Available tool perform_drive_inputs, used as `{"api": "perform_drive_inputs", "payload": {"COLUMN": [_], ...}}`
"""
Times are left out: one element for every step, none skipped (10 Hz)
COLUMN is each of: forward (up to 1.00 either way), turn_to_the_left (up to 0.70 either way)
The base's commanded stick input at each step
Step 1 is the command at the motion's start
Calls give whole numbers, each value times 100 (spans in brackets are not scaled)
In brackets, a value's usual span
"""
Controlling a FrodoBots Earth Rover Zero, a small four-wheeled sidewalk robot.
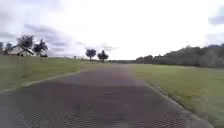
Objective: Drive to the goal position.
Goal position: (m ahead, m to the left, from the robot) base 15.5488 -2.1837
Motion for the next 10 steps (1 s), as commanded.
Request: {"api": "perform_drive_inputs", "payload": {"forward": [70, 70, 70, 70, 70, 70, 70, 70, 70, 70], "turn_to_the_left": [0, 0, 0, 0, 0, 0, 0, 0, 0, 0]}}
